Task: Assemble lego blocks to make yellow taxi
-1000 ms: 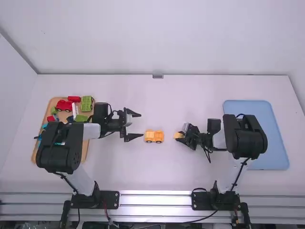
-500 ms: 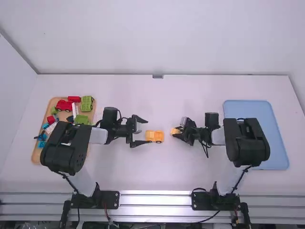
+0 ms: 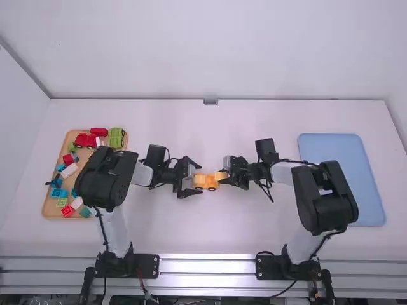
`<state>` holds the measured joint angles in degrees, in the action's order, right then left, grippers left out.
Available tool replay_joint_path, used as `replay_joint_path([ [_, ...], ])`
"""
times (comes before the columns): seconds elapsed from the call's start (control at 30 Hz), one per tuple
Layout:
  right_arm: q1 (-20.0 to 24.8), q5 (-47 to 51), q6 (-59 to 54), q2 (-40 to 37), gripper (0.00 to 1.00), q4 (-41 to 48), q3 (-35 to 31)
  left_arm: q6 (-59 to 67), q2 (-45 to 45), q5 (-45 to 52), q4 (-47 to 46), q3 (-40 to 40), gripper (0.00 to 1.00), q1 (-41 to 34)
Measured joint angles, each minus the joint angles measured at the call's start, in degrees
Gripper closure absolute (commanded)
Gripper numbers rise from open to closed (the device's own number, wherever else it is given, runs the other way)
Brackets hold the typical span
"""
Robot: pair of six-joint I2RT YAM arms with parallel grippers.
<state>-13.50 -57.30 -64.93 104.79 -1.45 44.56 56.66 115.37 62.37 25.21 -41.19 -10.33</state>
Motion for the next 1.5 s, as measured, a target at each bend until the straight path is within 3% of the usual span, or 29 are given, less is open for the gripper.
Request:
replay_joint_path([
  [0.3, -2.2, 2.4, 0.2, 6.6, 0.95, 0.2, 2.8, 0.4, 4.7, -1.0, -2.0, -3.6, 0.02, -2.2],
  [0.5, -2.6, 2.6, 0.3, 7.6, 0.95, 0.1, 4.1, 0.7, 5.3, -1.1, -1.9, -3.6, 0.32, -2.2],
  [0.63, -4.0, 4.2, 0.3, 7.6, 0.96, 0.0, 4.7, 0.7, 5.3, -1.2, -2.0, -3.6, 0.38, -2.2],
  [1.5, -6.7, 7.1, 3.2, 7.6, 0.94, -1.9, 5.3, 1.1, 5.3, -1.1, -2.0, -3.6, 0.39, -2.2],
])
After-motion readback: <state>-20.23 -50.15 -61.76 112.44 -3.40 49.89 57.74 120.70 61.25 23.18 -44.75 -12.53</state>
